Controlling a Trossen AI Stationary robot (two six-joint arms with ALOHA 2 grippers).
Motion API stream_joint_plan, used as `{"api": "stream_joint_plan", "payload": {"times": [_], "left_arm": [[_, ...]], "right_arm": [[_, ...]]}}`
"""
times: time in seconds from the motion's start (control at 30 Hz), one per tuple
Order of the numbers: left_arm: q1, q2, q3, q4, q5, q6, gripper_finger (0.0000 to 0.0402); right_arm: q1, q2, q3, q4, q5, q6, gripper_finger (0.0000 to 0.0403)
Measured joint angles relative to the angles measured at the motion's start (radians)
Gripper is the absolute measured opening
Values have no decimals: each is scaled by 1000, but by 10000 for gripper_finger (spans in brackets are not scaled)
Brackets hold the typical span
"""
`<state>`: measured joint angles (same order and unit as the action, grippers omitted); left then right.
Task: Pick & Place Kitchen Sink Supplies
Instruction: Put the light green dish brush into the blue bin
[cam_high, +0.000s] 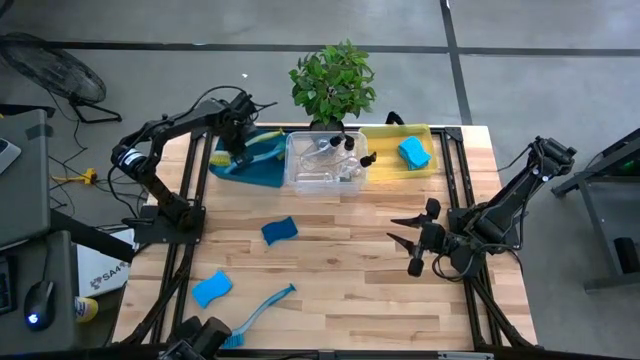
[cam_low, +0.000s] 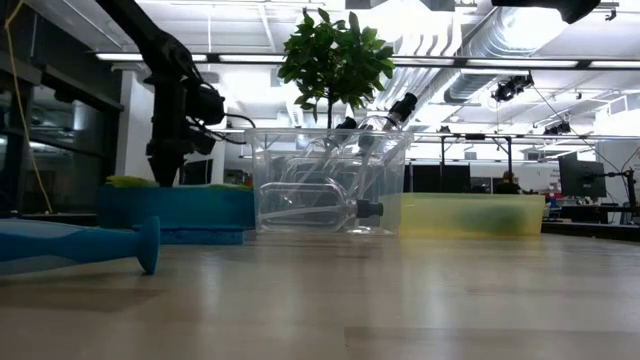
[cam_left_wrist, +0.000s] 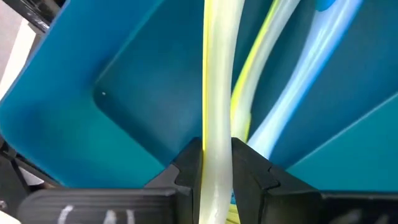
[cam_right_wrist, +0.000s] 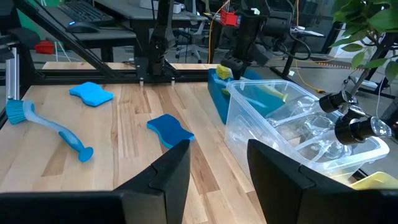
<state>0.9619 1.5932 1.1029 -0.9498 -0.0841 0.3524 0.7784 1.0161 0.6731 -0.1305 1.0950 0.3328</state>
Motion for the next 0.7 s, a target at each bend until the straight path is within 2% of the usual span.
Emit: {"api": "stream_joint_plan", "payload": {"times": [0.27,0.53,0.7], "left_arm": [[0,0,-24,33,2,10,57],[0,0,-24,35,5,10,94],[0,0,-24,35,0,38,69]], "right_arm": [[0,0,0,0,7,-1,153],[0,0,0,0,14,-1,153],[0,0,0,-3,14,-1,153]]}}
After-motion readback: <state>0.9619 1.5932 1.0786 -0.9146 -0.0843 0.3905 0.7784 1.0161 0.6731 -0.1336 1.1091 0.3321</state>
